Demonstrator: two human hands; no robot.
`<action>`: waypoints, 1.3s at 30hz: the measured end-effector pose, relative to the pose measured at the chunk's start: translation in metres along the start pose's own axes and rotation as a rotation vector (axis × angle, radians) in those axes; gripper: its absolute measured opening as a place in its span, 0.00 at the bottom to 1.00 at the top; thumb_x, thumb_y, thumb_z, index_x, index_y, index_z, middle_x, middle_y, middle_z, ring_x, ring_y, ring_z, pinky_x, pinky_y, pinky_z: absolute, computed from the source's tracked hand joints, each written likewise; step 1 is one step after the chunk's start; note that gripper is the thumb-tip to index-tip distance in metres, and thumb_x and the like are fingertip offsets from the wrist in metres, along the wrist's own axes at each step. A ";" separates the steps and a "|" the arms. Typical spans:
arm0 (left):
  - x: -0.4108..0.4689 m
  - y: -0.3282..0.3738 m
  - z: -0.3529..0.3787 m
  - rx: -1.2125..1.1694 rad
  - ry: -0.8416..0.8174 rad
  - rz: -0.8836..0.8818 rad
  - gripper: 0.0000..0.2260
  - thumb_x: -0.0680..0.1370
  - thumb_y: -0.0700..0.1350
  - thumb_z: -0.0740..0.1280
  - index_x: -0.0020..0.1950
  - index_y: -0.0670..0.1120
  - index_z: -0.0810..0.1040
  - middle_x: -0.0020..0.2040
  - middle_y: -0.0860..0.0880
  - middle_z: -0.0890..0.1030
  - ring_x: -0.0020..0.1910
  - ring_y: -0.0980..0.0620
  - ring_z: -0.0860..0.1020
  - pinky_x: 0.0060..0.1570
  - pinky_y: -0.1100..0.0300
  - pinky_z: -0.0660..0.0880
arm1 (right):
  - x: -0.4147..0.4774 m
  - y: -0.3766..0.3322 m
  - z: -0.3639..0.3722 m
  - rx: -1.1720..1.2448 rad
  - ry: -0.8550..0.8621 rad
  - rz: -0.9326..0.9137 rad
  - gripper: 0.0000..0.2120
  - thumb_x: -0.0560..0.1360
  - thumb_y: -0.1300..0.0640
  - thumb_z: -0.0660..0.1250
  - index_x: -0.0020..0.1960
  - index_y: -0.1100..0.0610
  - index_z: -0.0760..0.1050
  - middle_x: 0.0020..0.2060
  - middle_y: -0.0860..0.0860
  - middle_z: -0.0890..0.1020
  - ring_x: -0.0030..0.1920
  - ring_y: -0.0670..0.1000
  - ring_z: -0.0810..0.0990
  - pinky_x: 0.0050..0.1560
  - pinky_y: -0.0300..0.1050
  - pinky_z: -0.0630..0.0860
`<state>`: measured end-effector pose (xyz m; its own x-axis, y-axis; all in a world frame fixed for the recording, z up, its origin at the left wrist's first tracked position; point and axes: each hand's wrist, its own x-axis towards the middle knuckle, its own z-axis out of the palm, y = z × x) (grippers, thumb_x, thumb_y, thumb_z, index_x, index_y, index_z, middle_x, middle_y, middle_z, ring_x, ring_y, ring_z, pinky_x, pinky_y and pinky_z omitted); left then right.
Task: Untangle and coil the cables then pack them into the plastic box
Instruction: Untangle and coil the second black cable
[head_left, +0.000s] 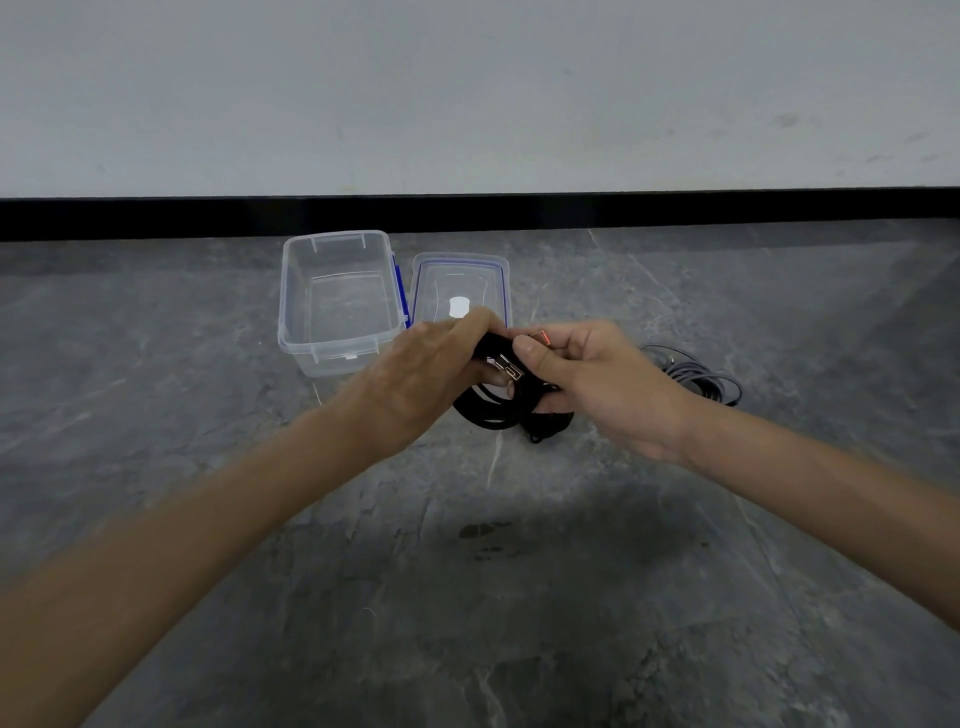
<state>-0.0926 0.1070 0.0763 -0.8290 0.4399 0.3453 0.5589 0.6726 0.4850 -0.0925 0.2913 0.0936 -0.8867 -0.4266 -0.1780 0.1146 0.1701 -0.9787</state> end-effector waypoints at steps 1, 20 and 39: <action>0.000 -0.001 0.001 -0.007 -0.001 0.006 0.13 0.78 0.43 0.67 0.60 0.40 0.74 0.46 0.46 0.81 0.42 0.49 0.80 0.45 0.52 0.78 | 0.000 0.000 -0.001 -0.008 0.004 -0.001 0.12 0.81 0.59 0.60 0.59 0.57 0.79 0.48 0.55 0.85 0.44 0.45 0.83 0.49 0.46 0.80; -0.001 0.006 0.014 -0.101 0.146 -0.129 0.12 0.84 0.46 0.56 0.46 0.42 0.73 0.32 0.42 0.79 0.30 0.44 0.78 0.35 0.54 0.73 | -0.001 0.002 0.005 -0.171 0.173 -0.102 0.12 0.82 0.59 0.58 0.51 0.56 0.80 0.39 0.53 0.83 0.41 0.49 0.81 0.49 0.55 0.81; -0.001 0.010 0.016 -0.374 0.269 -0.534 0.17 0.80 0.51 0.63 0.40 0.39 0.77 0.31 0.42 0.77 0.33 0.44 0.77 0.36 0.52 0.74 | -0.002 0.000 0.005 -0.134 0.245 -0.313 0.12 0.67 0.55 0.75 0.41 0.62 0.76 0.35 0.56 0.83 0.33 0.53 0.81 0.37 0.38 0.78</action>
<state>-0.0867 0.1227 0.0678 -0.9853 -0.0880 0.1463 0.0858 0.4850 0.8703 -0.0888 0.2875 0.0931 -0.9517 -0.2548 0.1713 -0.2223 0.1870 -0.9569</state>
